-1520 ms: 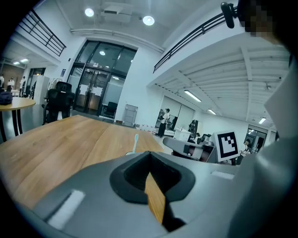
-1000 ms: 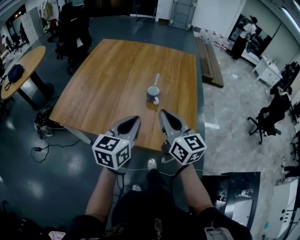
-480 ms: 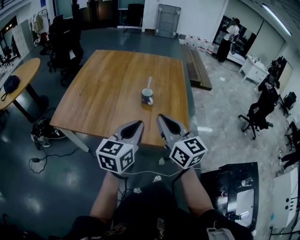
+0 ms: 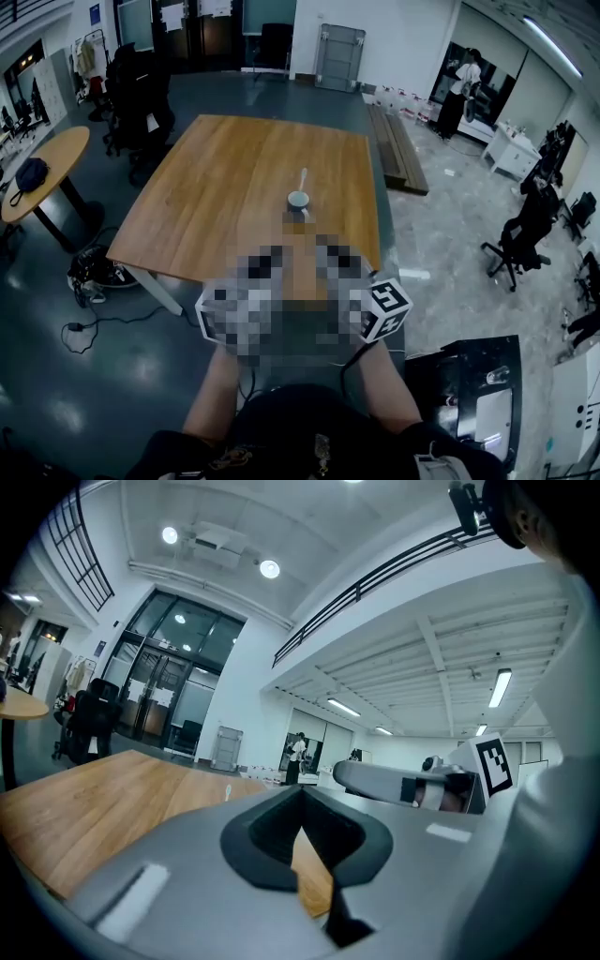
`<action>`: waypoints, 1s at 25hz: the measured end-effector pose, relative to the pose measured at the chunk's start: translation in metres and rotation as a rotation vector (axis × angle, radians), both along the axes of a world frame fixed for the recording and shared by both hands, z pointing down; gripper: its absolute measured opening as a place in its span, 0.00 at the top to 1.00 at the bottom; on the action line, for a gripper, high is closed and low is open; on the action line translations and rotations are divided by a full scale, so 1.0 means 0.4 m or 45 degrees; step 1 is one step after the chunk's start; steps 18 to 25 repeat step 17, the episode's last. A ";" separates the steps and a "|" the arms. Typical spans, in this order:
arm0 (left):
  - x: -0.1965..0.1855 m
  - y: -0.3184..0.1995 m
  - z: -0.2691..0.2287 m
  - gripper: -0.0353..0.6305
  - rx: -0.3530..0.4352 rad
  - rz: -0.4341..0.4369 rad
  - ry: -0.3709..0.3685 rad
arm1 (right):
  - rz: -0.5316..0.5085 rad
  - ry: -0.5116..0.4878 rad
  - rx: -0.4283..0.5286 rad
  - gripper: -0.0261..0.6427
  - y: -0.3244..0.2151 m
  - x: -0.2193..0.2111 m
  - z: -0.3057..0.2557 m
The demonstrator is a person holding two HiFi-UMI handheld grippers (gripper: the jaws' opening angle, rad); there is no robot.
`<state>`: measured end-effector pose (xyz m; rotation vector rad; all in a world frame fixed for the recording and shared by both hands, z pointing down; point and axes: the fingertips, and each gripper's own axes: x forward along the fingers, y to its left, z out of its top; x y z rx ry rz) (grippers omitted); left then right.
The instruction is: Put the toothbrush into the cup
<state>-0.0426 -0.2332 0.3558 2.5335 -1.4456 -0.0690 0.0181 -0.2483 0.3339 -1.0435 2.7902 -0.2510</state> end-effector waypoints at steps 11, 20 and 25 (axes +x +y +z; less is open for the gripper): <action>0.016 -0.016 -0.006 0.94 0.010 -0.006 -0.005 | -0.022 -0.007 0.017 0.96 -0.009 0.012 -0.010; 0.018 -0.015 -0.007 0.94 0.007 -0.005 -0.003 | -0.025 -0.007 0.013 0.96 -0.008 0.012 -0.010; 0.018 -0.015 -0.007 0.94 0.007 -0.005 -0.003 | -0.025 -0.007 0.013 0.96 -0.008 0.012 -0.010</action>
